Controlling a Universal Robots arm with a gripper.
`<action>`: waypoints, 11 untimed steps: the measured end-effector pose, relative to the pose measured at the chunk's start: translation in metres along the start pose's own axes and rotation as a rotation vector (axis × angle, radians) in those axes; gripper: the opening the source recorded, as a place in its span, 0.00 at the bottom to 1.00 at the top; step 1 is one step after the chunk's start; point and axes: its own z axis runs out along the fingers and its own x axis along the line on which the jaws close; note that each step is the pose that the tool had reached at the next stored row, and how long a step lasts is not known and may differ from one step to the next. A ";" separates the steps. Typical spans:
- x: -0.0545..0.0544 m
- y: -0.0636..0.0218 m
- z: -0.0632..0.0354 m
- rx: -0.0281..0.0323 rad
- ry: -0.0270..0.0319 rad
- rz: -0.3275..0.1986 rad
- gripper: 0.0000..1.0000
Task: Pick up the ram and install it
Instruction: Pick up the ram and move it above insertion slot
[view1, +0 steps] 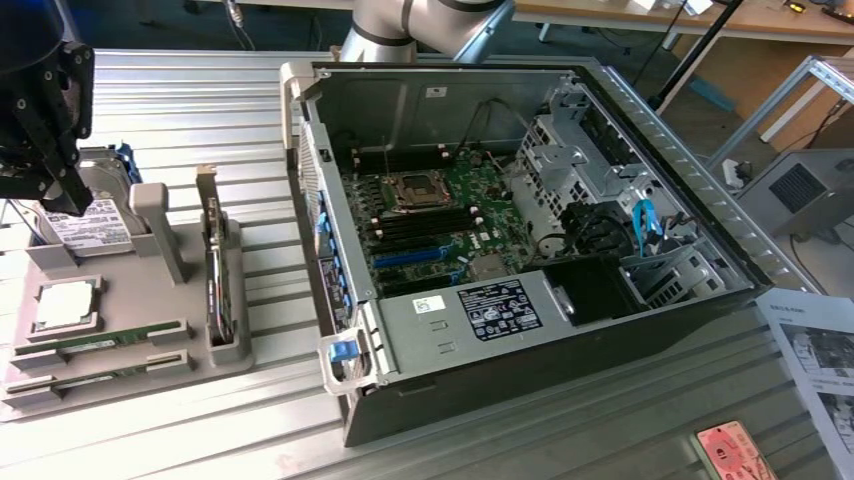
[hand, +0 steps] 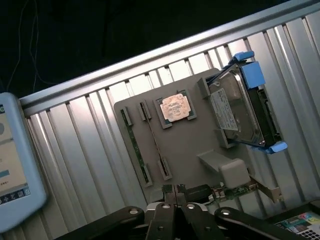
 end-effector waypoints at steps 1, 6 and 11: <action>0.000 0.0000 0.0000 0.0000 0.0004 -0.009 0.11; 0.000 0.0000 0.0000 -0.0001 0.0024 -0.059 0.11; 0.000 0.0000 0.0000 -0.0001 0.0045 -0.114 0.11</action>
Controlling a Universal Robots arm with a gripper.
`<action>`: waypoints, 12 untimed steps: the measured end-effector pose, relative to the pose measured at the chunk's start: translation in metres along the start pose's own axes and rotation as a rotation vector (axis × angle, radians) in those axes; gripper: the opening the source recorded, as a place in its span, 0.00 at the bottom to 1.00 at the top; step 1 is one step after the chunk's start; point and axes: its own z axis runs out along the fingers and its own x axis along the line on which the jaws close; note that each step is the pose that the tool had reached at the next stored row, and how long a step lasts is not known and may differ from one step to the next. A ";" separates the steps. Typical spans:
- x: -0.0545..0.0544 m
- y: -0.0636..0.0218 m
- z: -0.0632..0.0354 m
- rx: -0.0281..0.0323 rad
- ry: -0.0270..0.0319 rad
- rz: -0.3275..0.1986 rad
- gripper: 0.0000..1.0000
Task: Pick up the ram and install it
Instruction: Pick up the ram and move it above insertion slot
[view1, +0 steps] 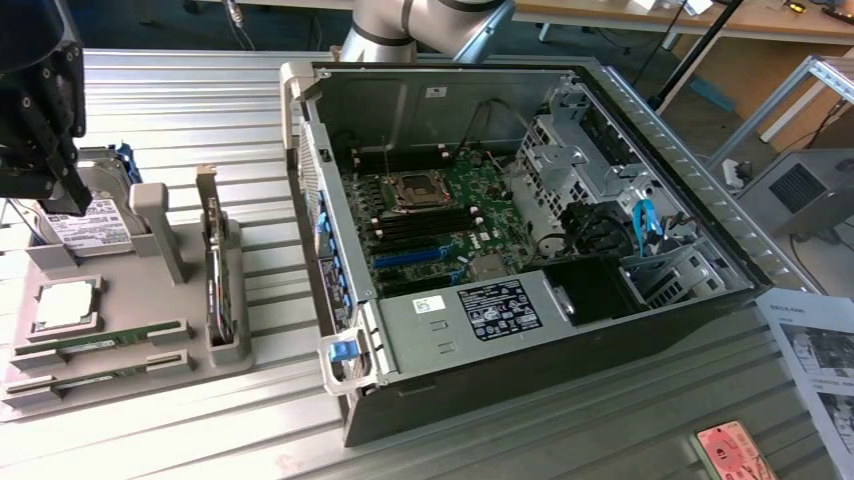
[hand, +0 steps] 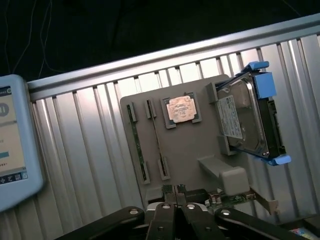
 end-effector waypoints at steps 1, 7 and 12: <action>0.000 0.0000 0.0000 0.0000 0.0004 -0.009 0.11; 0.000 0.0000 0.0000 -0.0001 0.0028 -0.067 0.11; 0.000 -0.0001 0.0000 -0.0001 0.0046 -0.114 0.11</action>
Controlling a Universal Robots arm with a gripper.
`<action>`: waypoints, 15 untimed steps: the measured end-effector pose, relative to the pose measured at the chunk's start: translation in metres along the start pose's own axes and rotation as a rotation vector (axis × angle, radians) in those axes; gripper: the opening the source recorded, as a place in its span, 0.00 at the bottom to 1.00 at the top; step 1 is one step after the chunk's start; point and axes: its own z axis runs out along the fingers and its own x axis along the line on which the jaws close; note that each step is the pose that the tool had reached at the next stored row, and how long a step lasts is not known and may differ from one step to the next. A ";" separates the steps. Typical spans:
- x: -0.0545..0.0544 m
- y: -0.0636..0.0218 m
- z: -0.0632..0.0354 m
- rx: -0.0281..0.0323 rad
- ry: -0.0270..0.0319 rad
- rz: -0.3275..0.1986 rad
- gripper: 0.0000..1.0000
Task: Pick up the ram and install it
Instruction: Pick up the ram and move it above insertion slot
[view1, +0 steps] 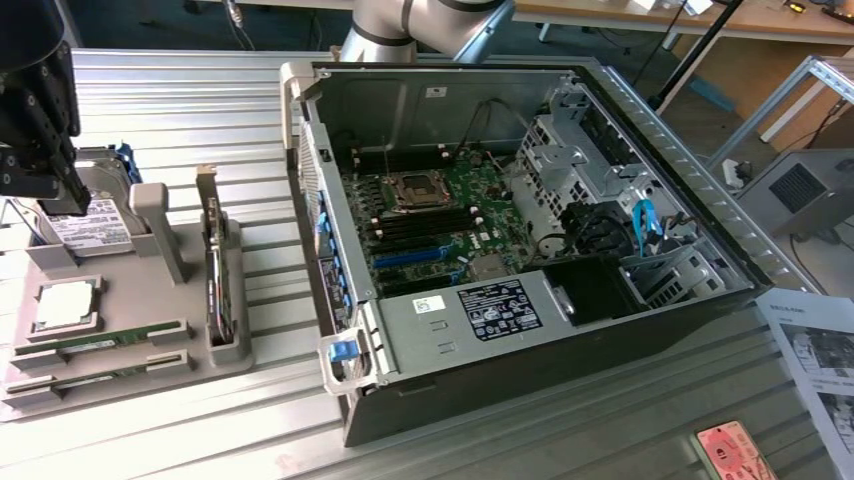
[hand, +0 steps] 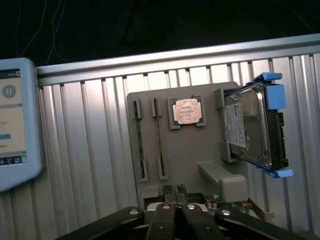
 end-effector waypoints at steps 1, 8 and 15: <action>0.000 0.0001 0.0000 0.0000 0.0004 -0.009 0.11; 0.000 0.0000 0.0000 0.0000 0.0008 -0.020 0.11; 0.004 -0.0004 0.0000 -0.0001 0.0009 -0.020 0.11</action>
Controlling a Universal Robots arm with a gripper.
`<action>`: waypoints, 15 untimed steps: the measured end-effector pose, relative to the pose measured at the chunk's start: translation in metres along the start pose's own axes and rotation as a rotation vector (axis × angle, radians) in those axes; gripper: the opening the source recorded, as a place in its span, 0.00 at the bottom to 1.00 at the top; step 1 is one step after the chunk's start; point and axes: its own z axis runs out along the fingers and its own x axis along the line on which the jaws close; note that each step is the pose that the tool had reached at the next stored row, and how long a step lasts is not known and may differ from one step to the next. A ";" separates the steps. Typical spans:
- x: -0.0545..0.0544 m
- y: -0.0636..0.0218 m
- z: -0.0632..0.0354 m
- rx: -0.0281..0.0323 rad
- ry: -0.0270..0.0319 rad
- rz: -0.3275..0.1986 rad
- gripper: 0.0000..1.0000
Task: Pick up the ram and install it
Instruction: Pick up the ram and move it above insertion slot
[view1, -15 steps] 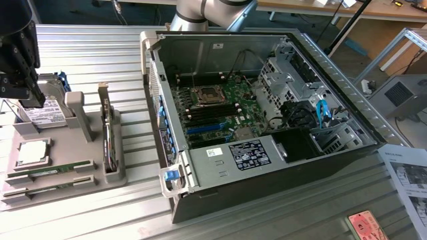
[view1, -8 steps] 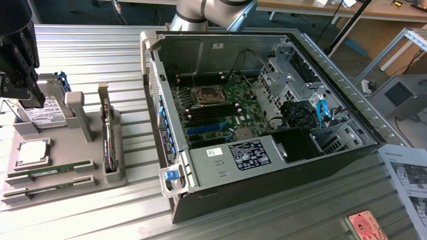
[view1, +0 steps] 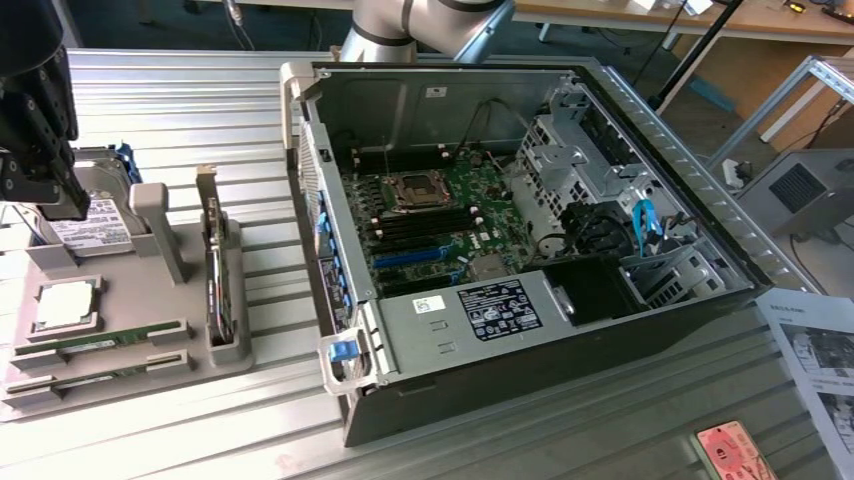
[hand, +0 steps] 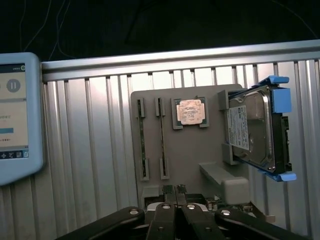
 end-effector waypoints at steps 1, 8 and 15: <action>0.001 -0.0001 0.0001 0.0000 0.0000 0.000 0.11; 0.006 -0.0006 0.0031 0.0001 -0.0001 0.000 0.11; 0.007 -0.0007 0.0039 0.0000 0.0000 0.000 0.11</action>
